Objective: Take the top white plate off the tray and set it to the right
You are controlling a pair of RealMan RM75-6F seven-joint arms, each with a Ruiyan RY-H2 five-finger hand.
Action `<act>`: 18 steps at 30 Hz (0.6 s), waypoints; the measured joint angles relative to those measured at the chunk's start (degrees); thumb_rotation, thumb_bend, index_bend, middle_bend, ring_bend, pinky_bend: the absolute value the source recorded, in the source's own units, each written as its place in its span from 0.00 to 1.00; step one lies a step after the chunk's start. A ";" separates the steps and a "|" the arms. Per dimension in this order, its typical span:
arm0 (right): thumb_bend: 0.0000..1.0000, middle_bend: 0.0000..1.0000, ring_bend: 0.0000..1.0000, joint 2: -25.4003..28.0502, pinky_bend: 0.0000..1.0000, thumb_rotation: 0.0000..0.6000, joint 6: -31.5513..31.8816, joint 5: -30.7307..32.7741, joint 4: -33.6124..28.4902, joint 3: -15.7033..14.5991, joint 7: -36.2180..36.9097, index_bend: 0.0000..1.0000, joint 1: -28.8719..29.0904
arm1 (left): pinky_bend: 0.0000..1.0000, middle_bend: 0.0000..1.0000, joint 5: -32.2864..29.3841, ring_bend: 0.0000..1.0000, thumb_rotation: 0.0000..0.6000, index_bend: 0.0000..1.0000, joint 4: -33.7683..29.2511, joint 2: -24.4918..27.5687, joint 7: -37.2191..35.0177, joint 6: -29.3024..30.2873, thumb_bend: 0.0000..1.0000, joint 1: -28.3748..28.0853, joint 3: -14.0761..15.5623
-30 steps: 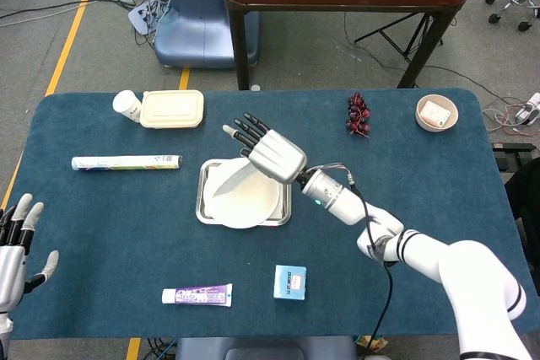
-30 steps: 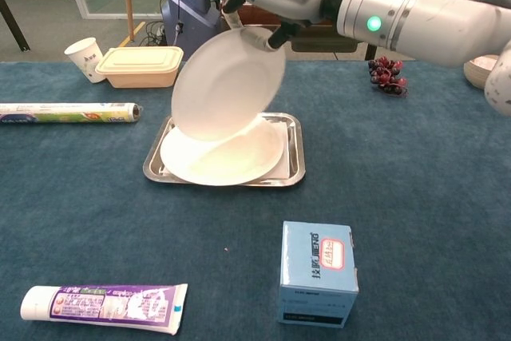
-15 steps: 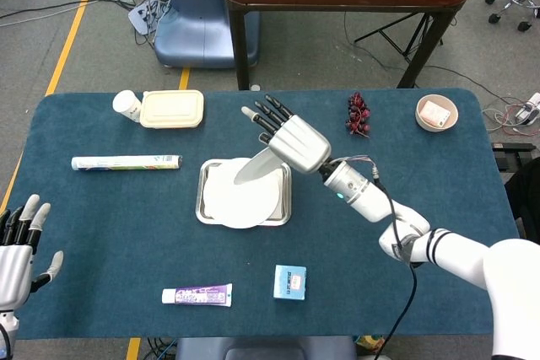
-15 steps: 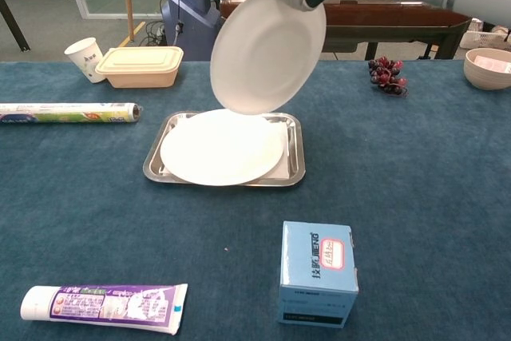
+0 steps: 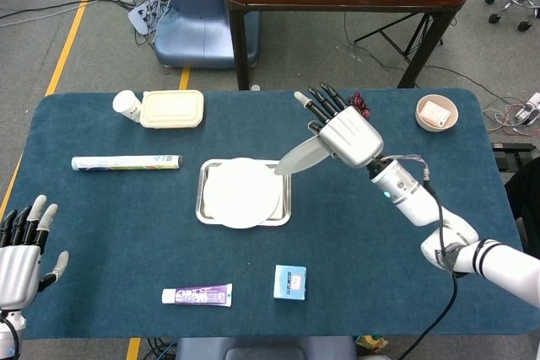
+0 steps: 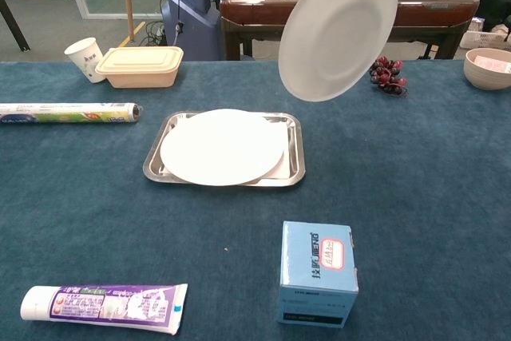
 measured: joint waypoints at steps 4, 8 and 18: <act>0.62 0.08 0.00 0.13 0.00 1.00 0.13 0.03 2.39 -0.34 2.33 0.60 -0.93 | 0.00 0.00 -0.94 0.00 1.00 0.00 0.40 -0.26 0.28 -0.30 0.32 -0.12 -0.34; 0.62 0.08 0.00 -0.10 0.00 1.00 0.32 -0.20 5.02 -0.87 4.74 0.60 -1.86 | 0.00 0.00 -1.21 0.00 1.00 0.00 0.91 -0.56 0.47 -0.29 0.32 -0.10 -0.41; 0.62 0.08 0.00 -1.96 0.00 1.00 0.19 -0.85 13.28 -1.73 11.02 0.60 -3.05 | 0.00 0.00 -1.55 0.00 1.00 0.00 0.94 -1.19 2.06 -0.32 0.32 -0.29 -0.62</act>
